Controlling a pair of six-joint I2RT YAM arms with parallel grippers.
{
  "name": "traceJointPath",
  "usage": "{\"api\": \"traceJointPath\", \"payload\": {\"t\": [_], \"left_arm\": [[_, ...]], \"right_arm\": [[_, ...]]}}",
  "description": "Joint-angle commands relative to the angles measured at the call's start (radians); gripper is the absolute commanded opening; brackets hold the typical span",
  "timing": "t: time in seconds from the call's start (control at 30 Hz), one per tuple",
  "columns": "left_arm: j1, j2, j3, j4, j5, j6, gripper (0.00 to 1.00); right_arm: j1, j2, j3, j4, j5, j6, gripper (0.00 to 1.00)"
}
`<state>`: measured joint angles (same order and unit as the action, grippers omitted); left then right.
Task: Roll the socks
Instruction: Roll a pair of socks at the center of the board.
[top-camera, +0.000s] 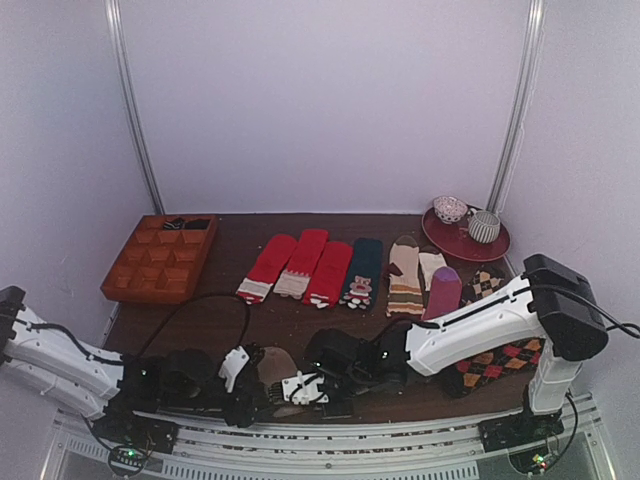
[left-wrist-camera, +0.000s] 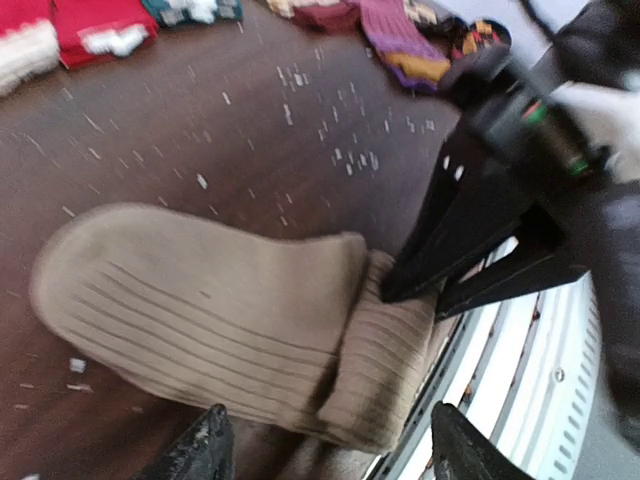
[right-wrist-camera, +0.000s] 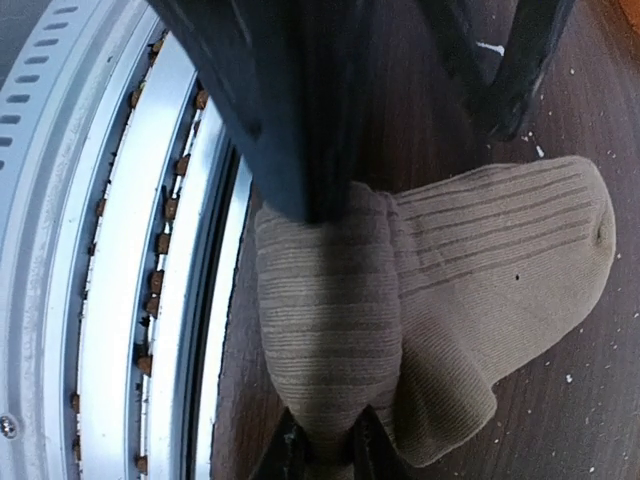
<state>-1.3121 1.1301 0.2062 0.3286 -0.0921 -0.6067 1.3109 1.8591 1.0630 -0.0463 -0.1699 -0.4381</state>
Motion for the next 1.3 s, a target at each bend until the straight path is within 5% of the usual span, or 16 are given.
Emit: {"api": "traceJointPath", "payload": {"t": [0.0,0.1,0.3,0.63,0.87,1.13,1.27], "left_arm": [[-0.054,-0.193,-0.038,-0.128,-0.240,0.077,0.67],[-0.077,-0.245,-0.074,-0.064,-0.260,0.135,0.66],[-0.155,-0.104,-0.018,0.020,-0.249,0.285,0.62],[-0.196,0.077,0.070,0.107,-0.306,0.445,0.77],[-0.197,0.171,0.087,0.149,-0.244,0.462,0.58],[-0.197,0.310,0.133,0.180,-0.253,0.441,0.61],[-0.197,0.324,0.136,0.166,-0.260,0.424,0.45]], "right_arm": [[-0.046,0.051,0.079,-0.298,-0.149,0.187,0.09],[-0.077,0.123,0.176,-0.439,-0.205,0.237,0.09],[-0.107,0.271,0.402,-0.693,-0.237,0.257,0.10],[-0.133,0.343,0.489,-0.817,-0.311,0.243,0.10],[-0.152,0.367,0.501,-0.836,-0.348,0.256,0.10],[-0.160,0.366,0.494,-0.840,-0.355,0.253,0.10],[-0.163,0.362,0.480,-0.829,-0.359,0.259,0.10]]}}
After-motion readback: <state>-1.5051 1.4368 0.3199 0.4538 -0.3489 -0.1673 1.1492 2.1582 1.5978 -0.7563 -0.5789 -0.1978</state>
